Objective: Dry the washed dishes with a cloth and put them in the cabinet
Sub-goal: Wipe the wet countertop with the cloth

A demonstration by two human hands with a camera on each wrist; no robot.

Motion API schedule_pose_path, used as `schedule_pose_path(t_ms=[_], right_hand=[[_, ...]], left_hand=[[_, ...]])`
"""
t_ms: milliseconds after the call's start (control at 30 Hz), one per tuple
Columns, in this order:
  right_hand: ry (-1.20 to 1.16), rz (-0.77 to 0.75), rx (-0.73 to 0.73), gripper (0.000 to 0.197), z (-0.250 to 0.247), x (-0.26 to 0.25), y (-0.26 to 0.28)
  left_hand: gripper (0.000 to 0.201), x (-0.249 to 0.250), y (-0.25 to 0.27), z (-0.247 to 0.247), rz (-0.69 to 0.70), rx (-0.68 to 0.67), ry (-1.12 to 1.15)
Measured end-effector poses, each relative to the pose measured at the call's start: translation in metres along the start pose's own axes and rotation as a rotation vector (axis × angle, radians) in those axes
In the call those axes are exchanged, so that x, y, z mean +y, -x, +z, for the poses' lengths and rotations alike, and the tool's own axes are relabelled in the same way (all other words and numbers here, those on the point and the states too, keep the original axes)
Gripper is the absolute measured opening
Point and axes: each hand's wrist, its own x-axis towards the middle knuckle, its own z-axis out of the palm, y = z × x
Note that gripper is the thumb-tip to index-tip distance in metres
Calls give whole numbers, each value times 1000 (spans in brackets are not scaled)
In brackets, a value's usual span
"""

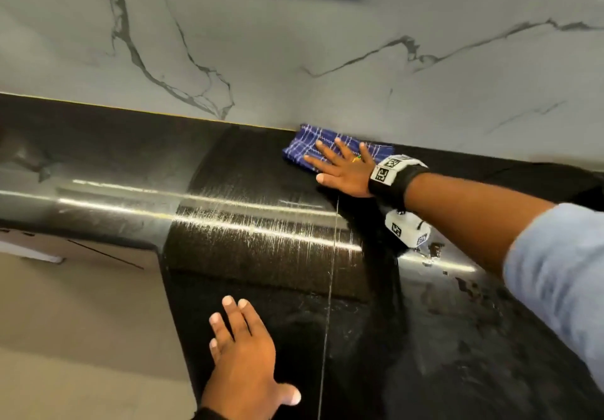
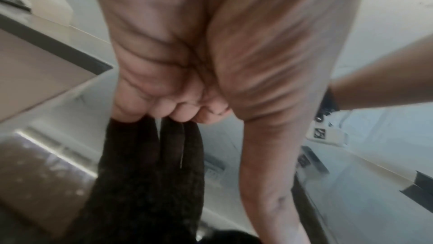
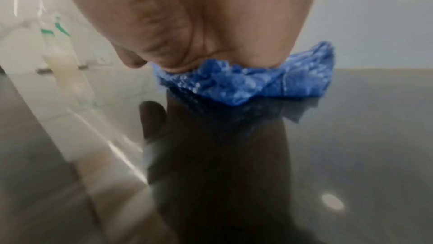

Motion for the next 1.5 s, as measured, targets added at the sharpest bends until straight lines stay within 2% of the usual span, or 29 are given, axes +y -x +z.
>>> schedule_pose_path(t_ms=[100,200,233,300,367,400,500,533,600,700,767,867,900,967,1033,1133,1200,1233,1333,1500], right_hand=[[48,-135,4,64,44,-37,60],[109,-473,63,61,96,-88,170],[96,-572,29,58,105,-95,197],[99,-714,-89,55,111,-90,216],[91,-683,-71,56,99,-72,198],[92,-603,-32,57,90,-58,176],[76,-178,104,58,47,9,91],[57,-48,95,57,31,33,69],[17,52,25,61,13,61,46],[24,-12,-6,68,40,33,79],[100,-196,-6,69,80,-17,139],[110,-570,-21,63,131,-83,242],[101,-641,-11,62,142,-89,261],[87,-722,-18,60,147,-79,262],[78,-651,-10,60,126,-52,228],[77,-282,80,64,89,11,145],[40,-83,62,61,60,50,102],[13,-42,36,59,50,61,91],[27,-53,11,62,60,51,106],[93,-381,-47,63,119,-7,230]], left_hand=[[137,-18,1,1,77,15,29],[127,-34,-2,0,143,55,89],[126,-37,-3,-1,160,60,97],[131,-37,-3,2,168,61,81],[136,-31,-3,7,155,75,51],[137,-28,-3,9,143,91,28],[138,-21,-2,11,109,118,19],[138,-21,-2,12,110,129,20],[138,-21,1,13,119,153,31],[138,-23,5,15,128,199,58],[140,-23,5,15,123,216,50],[142,-22,3,16,106,207,37],[143,-21,3,17,100,203,36],[140,-17,5,14,83,192,32],[128,-6,11,6,75,193,33],[113,23,12,-9,129,271,13],[117,48,7,-16,177,303,4],[122,59,3,-19,189,301,6],[126,78,-11,-33,169,299,-1],[123,75,-37,-49,184,351,21]])
